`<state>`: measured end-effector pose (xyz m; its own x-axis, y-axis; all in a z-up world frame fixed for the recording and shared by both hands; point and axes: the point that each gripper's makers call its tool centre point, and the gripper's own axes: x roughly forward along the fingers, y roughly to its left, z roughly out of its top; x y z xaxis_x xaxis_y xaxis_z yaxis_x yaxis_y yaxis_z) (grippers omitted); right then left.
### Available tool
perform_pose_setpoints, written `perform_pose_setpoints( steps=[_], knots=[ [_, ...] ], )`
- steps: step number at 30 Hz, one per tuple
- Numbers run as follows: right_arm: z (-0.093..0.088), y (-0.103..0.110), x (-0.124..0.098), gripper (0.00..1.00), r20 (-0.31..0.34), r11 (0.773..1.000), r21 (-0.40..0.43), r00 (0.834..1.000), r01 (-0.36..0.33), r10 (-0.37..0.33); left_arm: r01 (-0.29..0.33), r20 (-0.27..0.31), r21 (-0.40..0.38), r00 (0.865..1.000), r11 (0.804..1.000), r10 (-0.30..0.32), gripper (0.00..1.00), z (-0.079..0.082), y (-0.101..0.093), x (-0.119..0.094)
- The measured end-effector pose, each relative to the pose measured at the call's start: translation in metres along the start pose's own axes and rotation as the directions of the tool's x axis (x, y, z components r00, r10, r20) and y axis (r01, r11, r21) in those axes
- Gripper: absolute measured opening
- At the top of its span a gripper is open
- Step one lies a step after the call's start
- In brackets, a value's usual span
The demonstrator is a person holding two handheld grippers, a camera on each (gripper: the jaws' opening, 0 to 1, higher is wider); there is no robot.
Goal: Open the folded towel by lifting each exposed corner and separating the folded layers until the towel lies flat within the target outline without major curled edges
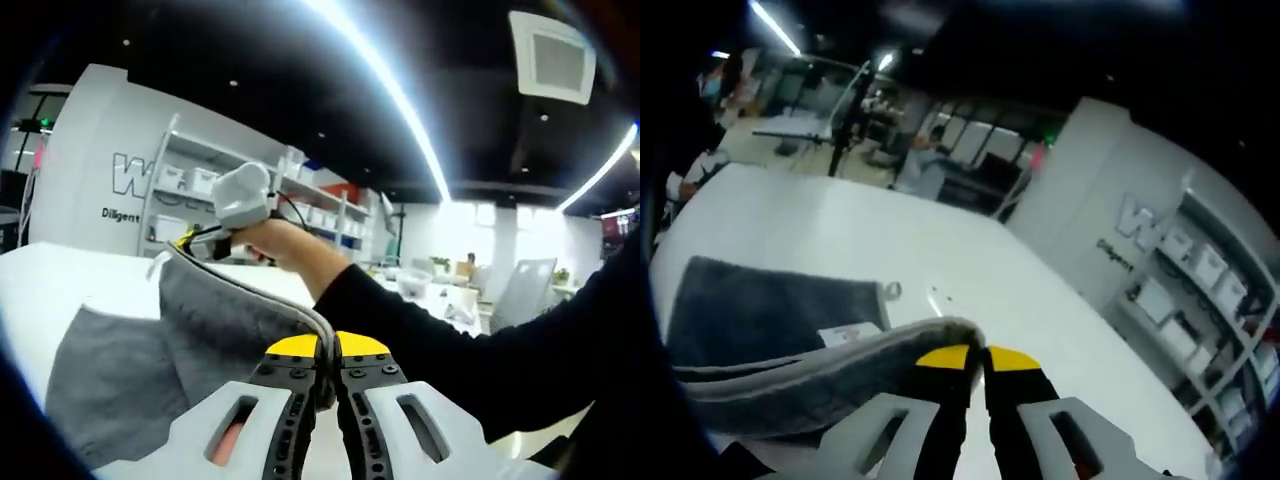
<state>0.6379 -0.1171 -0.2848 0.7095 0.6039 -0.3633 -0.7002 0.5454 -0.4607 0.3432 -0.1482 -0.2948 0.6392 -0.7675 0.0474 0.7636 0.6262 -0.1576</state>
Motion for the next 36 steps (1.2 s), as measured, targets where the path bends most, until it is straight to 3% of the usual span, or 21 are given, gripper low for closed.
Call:
perform_pose_setpoints(
  steps=[9,26,30,36],
  knots=[
    [-0.019,-0.010,-0.005,0.00,-0.046,1.000,-0.010,0.999,0.015,-0.015,0.015,-0.001,0.005,1.000,1.000,-0.015,0.04,-0.004,-0.008,0.012],
    [-0.029,-0.011,-0.013,0.00,-0.062,1.000,-0.003,0.998,0.015,-0.016,0.030,-0.007,0.007,1.000,1.000,-0.030,0.04,-0.011,-0.020,0.028],
    [-0.041,-0.019,-0.012,0.00,-0.108,1.000,-0.004,0.994,0.008,-0.008,0.034,-0.019,0.008,0.999,0.999,-0.034,0.04,-0.016,-0.021,0.031],
    [-0.046,-0.021,-0.015,0.01,-0.121,1.000,0.012,0.993,0.003,-0.002,0.038,-0.032,0.008,0.999,0.999,-0.038,0.04,-0.018,-0.022,0.030]
  ],
)
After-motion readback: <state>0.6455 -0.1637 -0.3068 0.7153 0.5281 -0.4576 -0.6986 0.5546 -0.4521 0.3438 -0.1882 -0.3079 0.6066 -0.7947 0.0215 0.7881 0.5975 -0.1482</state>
